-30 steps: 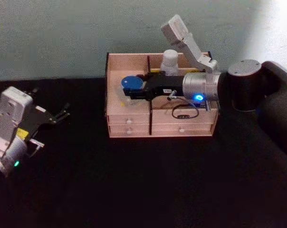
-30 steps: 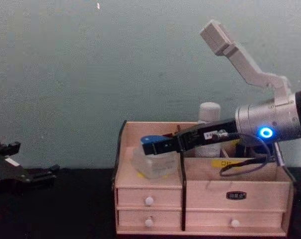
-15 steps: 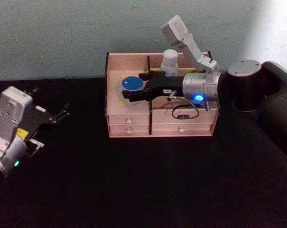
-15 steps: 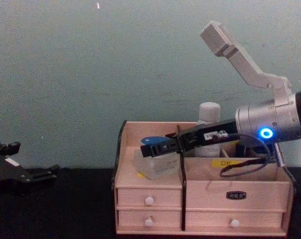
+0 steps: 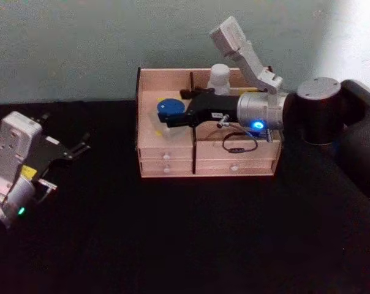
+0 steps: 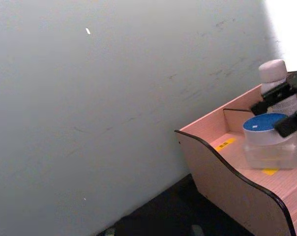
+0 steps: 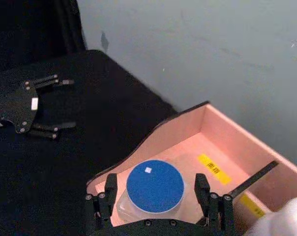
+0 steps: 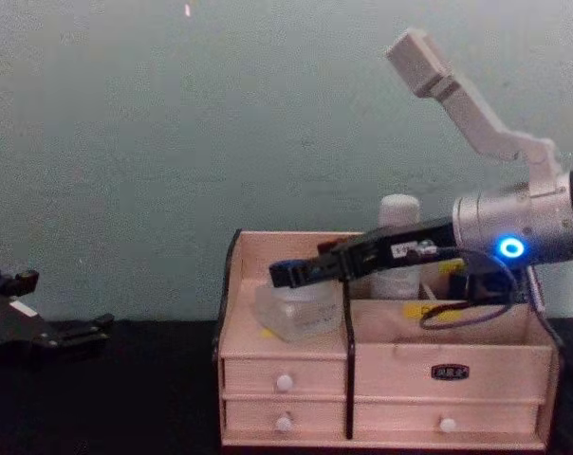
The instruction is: Pick up the facial cleanser and watermelon frost from the table and place them into the tiered storage box.
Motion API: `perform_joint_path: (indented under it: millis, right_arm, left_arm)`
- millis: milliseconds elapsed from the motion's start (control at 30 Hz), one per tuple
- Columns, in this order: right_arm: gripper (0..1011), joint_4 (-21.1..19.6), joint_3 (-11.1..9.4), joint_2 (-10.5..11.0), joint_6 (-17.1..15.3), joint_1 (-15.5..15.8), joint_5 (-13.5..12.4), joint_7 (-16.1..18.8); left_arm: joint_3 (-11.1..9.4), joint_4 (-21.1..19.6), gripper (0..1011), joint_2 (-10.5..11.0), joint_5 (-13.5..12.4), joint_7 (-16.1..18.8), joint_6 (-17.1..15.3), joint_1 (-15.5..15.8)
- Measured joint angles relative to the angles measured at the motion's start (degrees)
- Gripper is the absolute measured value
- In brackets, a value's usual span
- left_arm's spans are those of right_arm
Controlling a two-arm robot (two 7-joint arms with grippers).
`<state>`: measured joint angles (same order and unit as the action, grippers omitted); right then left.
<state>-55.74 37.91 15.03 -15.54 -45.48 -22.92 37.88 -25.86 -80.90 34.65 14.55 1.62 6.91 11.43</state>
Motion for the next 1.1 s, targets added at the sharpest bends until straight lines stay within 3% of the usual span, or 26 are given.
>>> perform_joint_path:
  millis: [200,433,500,633,733,833,967,1100]
  right_arm:
    - [1002,-5.34,-1.35,1.72,0.64,2.29,0.13,-1.94]
    - [1002,-13.89,-2.70,5.64,-0.07,5.77,-1.46,-1.50]
    - [1002,-18.35,-3.38,8.27,-0.90,7.95,-2.79,-1.00]
    - [1002,-22.45,-4.32,11.14,-1.94,10.57,-4.56,-0.87]
    - [1002,-26.77,-5.40,14.90,-3.46,14.07,-6.55,-1.11]
    - [1002,-29.00,-6.23,17.09,-4.34,16.18,-7.57,-1.81]
    - [1002,-32.93,-8.18,20.78,-5.48,20.45,-8.98,-5.02]
    - [1002,-37.00,-12.49,24.34,-5.92,26.26,-10.58,-11.22]
  left_arm:
    - [0.00,0.00,1001,0.00,0.00,0.00,0.00,0.00]
    - [0.00,0.00,1001,0.00,0.00,0.00,0.00,0.00]
    - [0.00,-0.01,1001,0.00,0.00,0.00,0.00,0.00]
    - [0.00,0.00,1001,0.00,0.00,0.00,0.00,0.00]
    - [0.00,0.00,1001,0.00,0.00,0.00,0.00,0.00]
    - [0.00,0.00,1001,0.00,0.00,0.00,0.00,0.00]
    - [0.00,0.00,1001,0.00,0.00,0.00,0.00,0.00]
    - [0.00,0.00,1001,0.00,0.00,0.00,0.00,0.00]
